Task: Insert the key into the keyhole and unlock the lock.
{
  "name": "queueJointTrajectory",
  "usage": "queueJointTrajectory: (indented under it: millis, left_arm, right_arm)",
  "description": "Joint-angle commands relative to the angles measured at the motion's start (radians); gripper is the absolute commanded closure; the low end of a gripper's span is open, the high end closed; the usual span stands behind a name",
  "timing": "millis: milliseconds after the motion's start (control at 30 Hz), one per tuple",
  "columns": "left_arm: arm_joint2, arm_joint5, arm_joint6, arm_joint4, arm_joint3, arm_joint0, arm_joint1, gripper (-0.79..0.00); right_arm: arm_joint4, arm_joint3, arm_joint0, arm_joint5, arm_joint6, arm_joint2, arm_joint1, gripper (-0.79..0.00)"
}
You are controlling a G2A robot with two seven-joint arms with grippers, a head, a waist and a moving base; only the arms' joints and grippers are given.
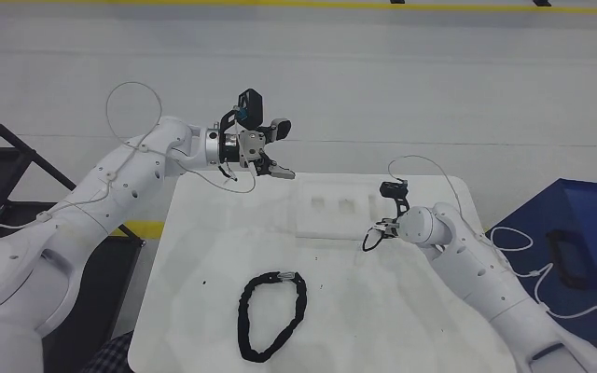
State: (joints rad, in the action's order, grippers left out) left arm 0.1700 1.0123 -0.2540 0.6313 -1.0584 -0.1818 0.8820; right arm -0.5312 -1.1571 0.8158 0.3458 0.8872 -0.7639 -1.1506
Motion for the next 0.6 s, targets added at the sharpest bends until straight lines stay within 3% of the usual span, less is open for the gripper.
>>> queueJointTrajectory:
  millis: [0, 300, 567]
  left_arm:
    - [0.000, 0.000, 0.000, 0.000, 0.000, 0.000, 0.000, -0.785]
    - [0.000, 0.000, 0.000, 0.000, 0.000, 0.000, 0.000, -0.785]
    - [0.000, 0.000, 0.000, 0.000, 0.000, 0.000, 0.000, -0.785]
  right_arm:
    - [-0.004, 0.005, -0.001, 0.002, 0.002, 0.000, -0.003, 0.000]
    - [-0.048, -0.042, -0.017, 0.027, 0.081, -0.033, 0.004, 0.000]
    - [-0.051, -0.176, 0.017, 0.039, 0.142, -0.129, 0.033, 0.000]
